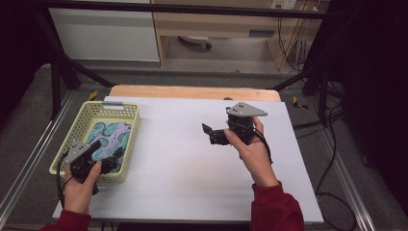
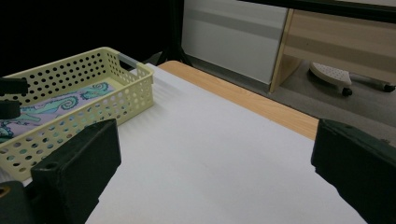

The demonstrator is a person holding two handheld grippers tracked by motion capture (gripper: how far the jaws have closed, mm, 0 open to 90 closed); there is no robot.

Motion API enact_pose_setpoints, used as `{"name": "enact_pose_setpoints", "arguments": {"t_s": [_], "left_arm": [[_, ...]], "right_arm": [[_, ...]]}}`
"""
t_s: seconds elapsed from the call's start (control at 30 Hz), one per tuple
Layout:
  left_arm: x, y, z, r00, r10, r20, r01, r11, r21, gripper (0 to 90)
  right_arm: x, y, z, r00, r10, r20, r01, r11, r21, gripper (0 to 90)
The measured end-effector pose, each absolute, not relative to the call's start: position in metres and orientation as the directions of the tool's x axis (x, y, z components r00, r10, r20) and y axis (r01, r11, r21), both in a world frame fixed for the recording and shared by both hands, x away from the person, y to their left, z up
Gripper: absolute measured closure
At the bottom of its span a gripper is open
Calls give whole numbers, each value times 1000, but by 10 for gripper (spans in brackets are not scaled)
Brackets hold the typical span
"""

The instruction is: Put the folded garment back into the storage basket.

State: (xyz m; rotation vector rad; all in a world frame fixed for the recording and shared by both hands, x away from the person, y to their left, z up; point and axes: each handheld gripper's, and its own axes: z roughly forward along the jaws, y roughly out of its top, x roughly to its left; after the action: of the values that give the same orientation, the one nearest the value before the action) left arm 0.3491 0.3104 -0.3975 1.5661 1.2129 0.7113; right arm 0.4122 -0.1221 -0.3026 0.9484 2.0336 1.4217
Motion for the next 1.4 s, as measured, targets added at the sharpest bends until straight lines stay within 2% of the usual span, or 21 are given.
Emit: {"name": "enact_pose_setpoints", "arguments": {"t_s": [1.4], "left_arm": [[351,308,-401,354,926,-127,381,-19,924,74]], "right_arm": [[395,-199,-299,-538,843,5,266,164,950,14]]}}
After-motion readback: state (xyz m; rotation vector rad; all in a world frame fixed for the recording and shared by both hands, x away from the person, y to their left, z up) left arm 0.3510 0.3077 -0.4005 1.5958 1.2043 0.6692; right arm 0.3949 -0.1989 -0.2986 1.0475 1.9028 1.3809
